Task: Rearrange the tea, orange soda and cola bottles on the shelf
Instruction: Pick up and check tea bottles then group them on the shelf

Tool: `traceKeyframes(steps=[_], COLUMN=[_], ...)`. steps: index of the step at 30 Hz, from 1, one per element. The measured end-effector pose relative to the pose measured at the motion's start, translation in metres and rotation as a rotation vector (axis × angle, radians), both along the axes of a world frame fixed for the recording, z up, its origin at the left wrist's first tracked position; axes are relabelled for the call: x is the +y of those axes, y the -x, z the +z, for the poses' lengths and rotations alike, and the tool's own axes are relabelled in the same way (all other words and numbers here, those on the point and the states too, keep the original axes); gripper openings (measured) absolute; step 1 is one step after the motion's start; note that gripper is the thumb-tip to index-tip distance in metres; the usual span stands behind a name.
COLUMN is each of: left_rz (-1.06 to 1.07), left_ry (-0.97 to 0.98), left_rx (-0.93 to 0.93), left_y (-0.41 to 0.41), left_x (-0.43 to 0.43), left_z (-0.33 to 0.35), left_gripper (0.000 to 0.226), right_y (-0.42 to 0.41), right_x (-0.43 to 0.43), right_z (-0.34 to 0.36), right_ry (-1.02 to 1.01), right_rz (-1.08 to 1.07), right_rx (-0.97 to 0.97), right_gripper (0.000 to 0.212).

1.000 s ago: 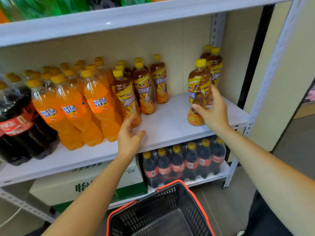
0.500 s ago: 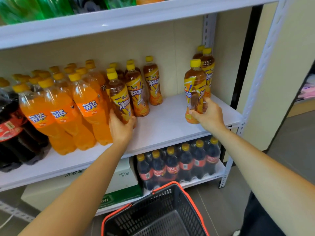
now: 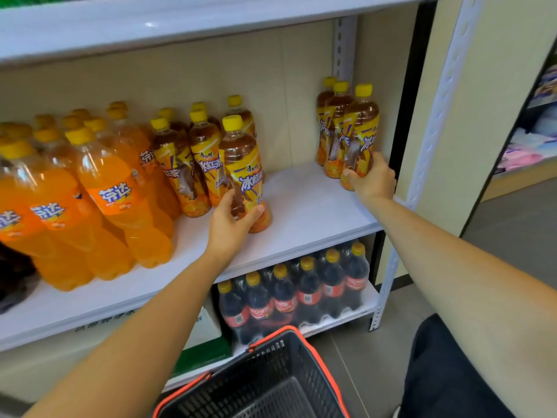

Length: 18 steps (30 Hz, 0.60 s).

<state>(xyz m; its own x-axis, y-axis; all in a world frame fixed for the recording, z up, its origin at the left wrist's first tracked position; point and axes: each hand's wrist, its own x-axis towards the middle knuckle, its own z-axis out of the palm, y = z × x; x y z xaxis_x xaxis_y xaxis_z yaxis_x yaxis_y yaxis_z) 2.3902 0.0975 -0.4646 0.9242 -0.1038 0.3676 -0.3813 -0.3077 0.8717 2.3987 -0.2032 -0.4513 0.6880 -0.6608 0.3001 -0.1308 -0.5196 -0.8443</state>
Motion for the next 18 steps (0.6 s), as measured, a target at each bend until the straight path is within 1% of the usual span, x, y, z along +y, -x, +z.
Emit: traceKeyframes(steps=[3,6,9,10,12,14,15,18], left_rz=[-0.065,-0.118,-0.175,-0.201,-0.258,-0.315,-0.338,-0.388], left_ry=[0.028,0.041,0.059,0.082,0.139,0.202,0.228,0.278], left_rx=[0.064,0.160,0.226,0.256,0.309,0.347,0.360,0.397], left_y=[-0.003,-0.007,-0.001,0.004,0.019,0.039,0.049,0.076], left_x=[0.003,0.009,0.015,0.018,0.022,0.025,0.027,0.034], left_z=[0.003,0.016,0.028,0.029,0.031,0.030,0.029,0.024], left_gripper=[0.051,0.052,0.048,0.044,0.037,0.039,0.043,0.044], right_y=[0.002,0.015,0.038,0.048,0.071,0.092,0.101,0.117], right_x=[-0.002,0.003,0.023,0.033,0.057,0.082,0.094,0.123], right_z=[0.002,0.006,0.012,0.014,0.021,0.028,0.032,0.040], right_ry=[-0.065,-0.223,-0.374,-0.432,-0.505,-0.542,-0.563,-0.623], right_rz=[0.045,0.084,0.115,0.156,0.296,0.474,0.553,0.716], right_rx=[0.049,0.106,0.010,-0.018,-0.012,0.019,0.024,0.024], right_gripper=[0.052,0.057,0.055,0.054,0.045,0.032,0.030,0.038])
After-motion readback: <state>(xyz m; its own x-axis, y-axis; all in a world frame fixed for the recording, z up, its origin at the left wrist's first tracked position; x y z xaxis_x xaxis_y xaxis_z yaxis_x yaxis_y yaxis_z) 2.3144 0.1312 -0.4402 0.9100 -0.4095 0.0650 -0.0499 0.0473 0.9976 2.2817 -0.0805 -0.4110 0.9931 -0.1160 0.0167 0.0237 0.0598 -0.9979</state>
